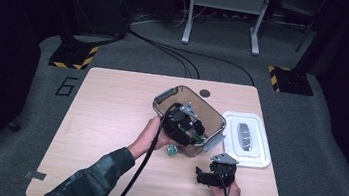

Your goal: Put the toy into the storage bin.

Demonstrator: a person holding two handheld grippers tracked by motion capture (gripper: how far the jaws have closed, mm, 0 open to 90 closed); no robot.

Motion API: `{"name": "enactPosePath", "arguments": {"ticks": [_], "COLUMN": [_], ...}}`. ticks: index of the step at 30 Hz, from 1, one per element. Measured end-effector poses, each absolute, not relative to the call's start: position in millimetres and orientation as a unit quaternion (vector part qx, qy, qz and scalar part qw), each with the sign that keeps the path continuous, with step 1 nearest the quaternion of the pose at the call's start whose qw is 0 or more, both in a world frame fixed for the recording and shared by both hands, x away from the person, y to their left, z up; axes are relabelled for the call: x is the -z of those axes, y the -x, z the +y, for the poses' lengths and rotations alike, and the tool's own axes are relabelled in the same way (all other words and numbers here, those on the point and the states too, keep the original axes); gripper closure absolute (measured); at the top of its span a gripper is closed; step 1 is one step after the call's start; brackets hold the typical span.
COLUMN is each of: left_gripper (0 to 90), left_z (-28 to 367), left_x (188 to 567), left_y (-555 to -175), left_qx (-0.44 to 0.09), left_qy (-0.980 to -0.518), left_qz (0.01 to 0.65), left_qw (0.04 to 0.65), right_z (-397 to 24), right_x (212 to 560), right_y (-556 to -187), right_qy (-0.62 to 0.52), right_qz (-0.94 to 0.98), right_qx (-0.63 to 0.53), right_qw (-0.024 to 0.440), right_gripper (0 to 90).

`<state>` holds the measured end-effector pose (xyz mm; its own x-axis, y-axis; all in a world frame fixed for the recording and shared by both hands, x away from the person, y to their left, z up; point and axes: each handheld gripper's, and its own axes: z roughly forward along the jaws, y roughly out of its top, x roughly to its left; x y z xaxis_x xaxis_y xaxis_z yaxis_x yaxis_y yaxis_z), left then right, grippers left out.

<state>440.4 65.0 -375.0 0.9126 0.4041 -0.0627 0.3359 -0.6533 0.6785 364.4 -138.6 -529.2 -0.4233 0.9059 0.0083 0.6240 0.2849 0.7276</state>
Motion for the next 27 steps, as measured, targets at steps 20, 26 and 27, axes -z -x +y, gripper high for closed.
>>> {"name": "enactPosePath", "arguments": {"ticks": [20,26,27], "left_gripper": [17.8,15.6,15.6], "left_z": [143,150,150], "left_x": [394,418,430], "left_y": [-413,-412,-411], "left_qx": [-0.113,-0.113,-0.11], "left_qy": [-0.881,-0.878,-0.879], "left_qz": [0.255,0.273,0.281], "left_qw": [0.381,0.375,0.369], "right_z": [-139,-139,-139], "right_x": [529,529,529], "right_y": [-365,-365,-365], "right_qy": [-0.489,-0.489,-0.489], "right_qz": [0.777,0.777,0.777], "right_qx": [-0.337,-0.337,-0.337], "right_qw": [0.21,0.21,0.21], "right_gripper": [5.9,5.9,5.9]}}
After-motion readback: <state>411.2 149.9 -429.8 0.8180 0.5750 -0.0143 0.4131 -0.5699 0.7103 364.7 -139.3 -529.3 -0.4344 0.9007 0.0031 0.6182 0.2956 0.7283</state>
